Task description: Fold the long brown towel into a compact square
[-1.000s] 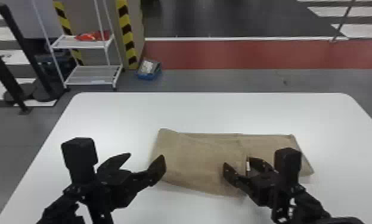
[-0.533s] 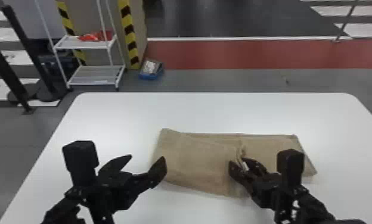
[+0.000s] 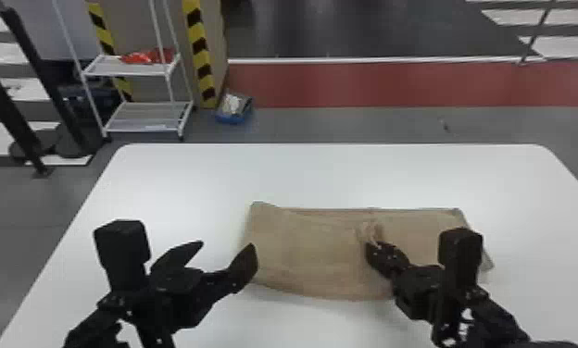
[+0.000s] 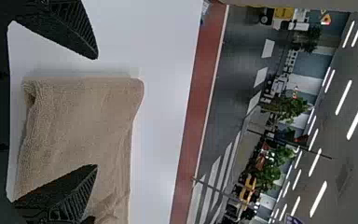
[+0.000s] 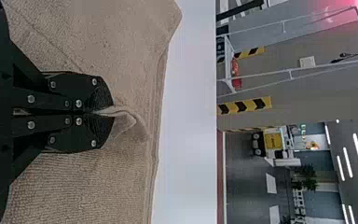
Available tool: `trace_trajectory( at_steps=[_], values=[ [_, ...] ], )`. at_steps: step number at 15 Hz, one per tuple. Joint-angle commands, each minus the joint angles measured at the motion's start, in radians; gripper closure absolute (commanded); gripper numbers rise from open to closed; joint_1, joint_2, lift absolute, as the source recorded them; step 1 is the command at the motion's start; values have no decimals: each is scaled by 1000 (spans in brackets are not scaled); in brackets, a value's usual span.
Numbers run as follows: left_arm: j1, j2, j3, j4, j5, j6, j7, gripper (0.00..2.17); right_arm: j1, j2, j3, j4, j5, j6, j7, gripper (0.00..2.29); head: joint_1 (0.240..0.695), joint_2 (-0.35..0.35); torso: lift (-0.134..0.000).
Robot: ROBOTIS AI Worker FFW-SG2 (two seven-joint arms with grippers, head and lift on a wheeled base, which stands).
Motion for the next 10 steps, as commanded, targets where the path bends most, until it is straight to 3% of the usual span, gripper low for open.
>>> trace_trajectory(
  at_steps=[1, 3, 5, 10],
  values=[
    [3, -4, 2, -5, 0, -2, 0, 39, -29, -2, -17, -67, -10, -12, 5, 1598, 695, 30, -123],
    [13, -4, 10, -10, 0, -2, 0, 39, -55, -6, -91, -126, -42, 40, 22, 1598, 695, 27, -123],
    [14, -4, 16, -7, 6, -14, -8, 39, -79, -31, -131, -132, -49, 123, 24, 1598, 695, -4, -123],
    [13, -4, 16, 3, 11, -23, -8, 39, -127, -46, -161, 26, -59, 123, 33, 1598, 695, -56, -123]
  ],
)
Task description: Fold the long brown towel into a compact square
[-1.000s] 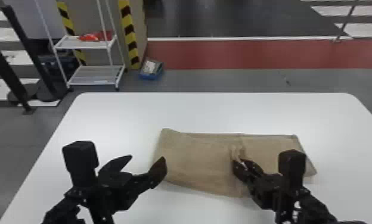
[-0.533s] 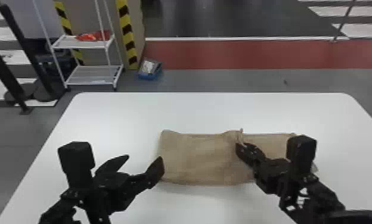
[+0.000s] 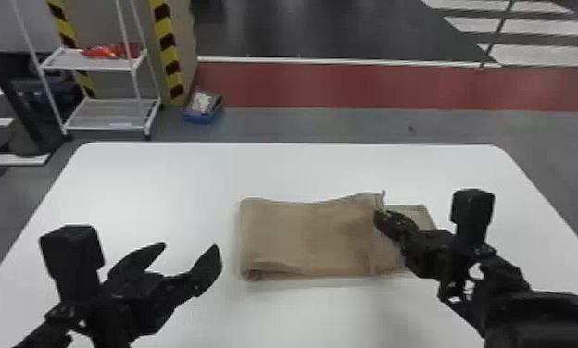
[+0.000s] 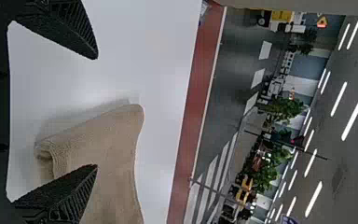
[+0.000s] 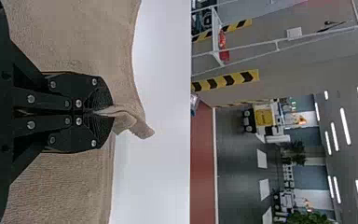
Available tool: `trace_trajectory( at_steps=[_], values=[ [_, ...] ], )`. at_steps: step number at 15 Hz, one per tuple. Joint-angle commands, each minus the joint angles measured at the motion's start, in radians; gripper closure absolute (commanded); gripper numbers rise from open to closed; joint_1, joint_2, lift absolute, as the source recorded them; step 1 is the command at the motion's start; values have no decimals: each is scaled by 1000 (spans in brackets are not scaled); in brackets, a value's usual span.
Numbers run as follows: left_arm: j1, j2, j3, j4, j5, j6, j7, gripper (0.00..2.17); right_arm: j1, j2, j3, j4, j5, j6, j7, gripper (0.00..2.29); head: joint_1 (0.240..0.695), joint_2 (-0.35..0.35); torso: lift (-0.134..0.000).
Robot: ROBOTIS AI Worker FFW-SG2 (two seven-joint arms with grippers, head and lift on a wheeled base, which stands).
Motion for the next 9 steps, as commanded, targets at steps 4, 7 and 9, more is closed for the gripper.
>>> trace_trajectory(
  at_steps=[4, 7, 9],
  values=[
    [7, -4, 12, 0, 2, 0, -4, 39, -23, -2, -151, -13, -76, 45, 17, 1598, 695, -92, -123],
    [7, -4, 10, 3, 6, 0, -5, 39, -52, -5, -184, 22, -82, 54, 15, 1598, 695, -130, -123],
    [9, -4, 9, 3, 6, 0, -7, 39, -81, -8, -179, 86, -73, 54, 17, 1598, 695, -154, -123]
  ],
)
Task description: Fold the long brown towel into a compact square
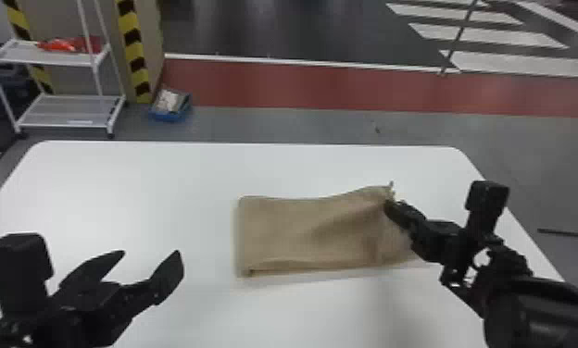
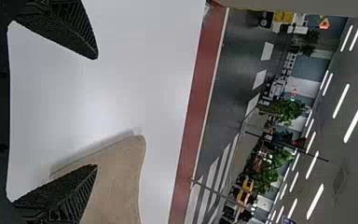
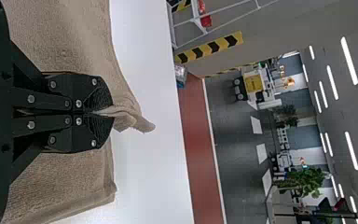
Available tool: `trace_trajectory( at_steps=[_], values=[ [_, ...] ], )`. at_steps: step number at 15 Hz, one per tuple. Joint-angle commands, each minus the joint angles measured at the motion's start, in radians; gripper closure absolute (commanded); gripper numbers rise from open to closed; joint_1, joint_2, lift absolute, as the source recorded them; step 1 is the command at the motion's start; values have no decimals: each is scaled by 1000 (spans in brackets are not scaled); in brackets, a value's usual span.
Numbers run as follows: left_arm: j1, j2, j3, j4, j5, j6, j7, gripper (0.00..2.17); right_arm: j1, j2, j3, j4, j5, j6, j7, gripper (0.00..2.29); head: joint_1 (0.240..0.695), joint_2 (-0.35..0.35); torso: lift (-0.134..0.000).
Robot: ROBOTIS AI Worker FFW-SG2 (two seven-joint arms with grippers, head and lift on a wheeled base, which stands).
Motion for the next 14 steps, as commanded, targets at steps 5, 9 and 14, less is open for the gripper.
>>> trace_trajectory(
  at_steps=[5, 9, 14],
  values=[
    [9, -4, 4, 0, 0, -3, -1, 39, -7, -4, -15, -50, -68, 53, 1, 1598, 695, -145, -123],
    [9, -4, 10, 12, 11, -37, -6, 39, -59, -15, -61, -4, -53, 145, -8, 1598, 695, -171, -123],
    [11, -4, 15, 15, 12, -37, -6, 39, -119, -26, -66, 104, -44, 126, -10, 1598, 695, -186, -123]
  ],
)
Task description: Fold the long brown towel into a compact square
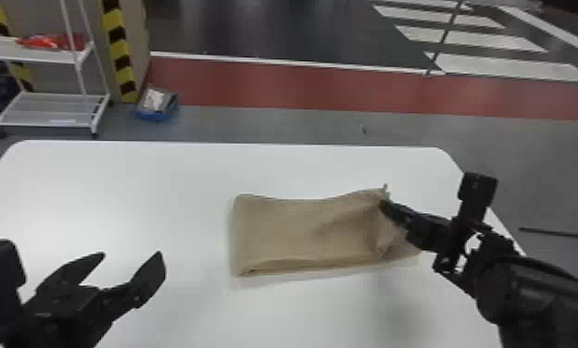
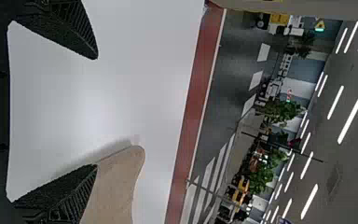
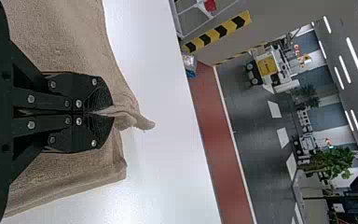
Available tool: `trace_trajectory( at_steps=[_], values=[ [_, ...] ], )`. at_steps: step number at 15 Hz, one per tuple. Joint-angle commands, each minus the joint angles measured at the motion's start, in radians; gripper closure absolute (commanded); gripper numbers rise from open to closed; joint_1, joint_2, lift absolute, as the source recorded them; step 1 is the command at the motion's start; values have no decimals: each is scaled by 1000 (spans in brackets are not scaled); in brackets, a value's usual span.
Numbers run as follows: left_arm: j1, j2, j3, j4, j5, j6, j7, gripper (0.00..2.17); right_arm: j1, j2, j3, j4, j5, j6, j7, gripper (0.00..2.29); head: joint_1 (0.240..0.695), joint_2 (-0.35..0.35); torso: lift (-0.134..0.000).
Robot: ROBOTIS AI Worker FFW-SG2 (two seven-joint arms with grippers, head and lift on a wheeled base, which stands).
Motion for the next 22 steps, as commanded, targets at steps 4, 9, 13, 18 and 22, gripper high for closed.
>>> trace_trajectory(
  at_steps=[4, 9, 13, 18, 22],
  values=[
    [2, -4, 2, 4, 0, 0, 0, 39, -10, -15, -43, 4, -14, 47, -6, -2, 695, -190, -123],
    [0, -4, -1, 7, -1, -3, 0, 39, -10, -67, -104, 4, -11, 93, -8, 49, 695, -235, -123],
    [0, -4, -5, 7, -1, -3, 0, 39, -11, -107, -96, 33, 6, 136, -3, 66, 695, -281, -123],
    [2, -4, -5, 10, -1, -28, -3, 43, -31, -107, -40, 115, 46, 115, 8, 120, 695, -284, -123],
    [22, -4, -33, 140, 5, -488, 3, 76, -34, -102, -35, 125, 46, 106, 18, 248, 695, -264, -123]
  ],
)
